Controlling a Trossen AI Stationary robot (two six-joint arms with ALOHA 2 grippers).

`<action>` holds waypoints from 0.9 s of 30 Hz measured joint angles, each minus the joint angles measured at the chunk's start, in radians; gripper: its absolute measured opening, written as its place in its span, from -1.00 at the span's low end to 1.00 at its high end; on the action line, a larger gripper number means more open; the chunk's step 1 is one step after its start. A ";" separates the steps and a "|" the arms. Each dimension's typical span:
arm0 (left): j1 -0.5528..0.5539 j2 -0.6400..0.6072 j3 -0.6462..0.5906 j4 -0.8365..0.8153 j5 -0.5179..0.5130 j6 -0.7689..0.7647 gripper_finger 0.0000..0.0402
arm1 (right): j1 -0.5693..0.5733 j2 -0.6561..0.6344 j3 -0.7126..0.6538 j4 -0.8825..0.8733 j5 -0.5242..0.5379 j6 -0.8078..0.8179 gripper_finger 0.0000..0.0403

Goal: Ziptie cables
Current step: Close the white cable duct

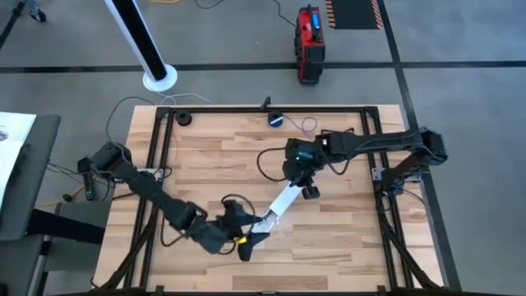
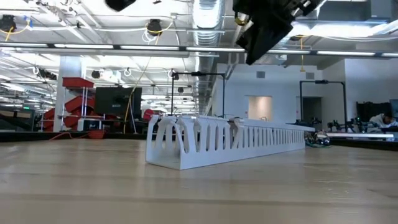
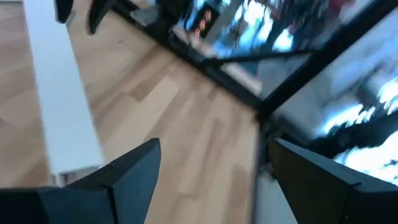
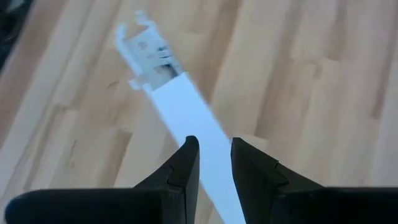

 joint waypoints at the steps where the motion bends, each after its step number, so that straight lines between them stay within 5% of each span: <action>1: -0.020 0.001 0.000 -0.005 -0.040 -0.032 0.47 | 0.000 -0.001 -0.009 0.012 0.017 0.026 -0.57; 11: -0.104 0.013 -0.002 -0.194 -0.135 -0.267 0.47 | 0.155 -0.003 -0.057 0.025 -0.050 0.127 -0.60; 16: -0.118 0.013 -0.015 -0.215 -0.263 -0.291 0.47 | 0.226 0.076 -0.068 0.101 -0.027 0.204 -0.66; 27: -0.116 0.013 -0.082 -0.199 -0.243 -0.510 0.47 | 0.237 0.119 -0.066 0.105 -0.075 0.210 -0.67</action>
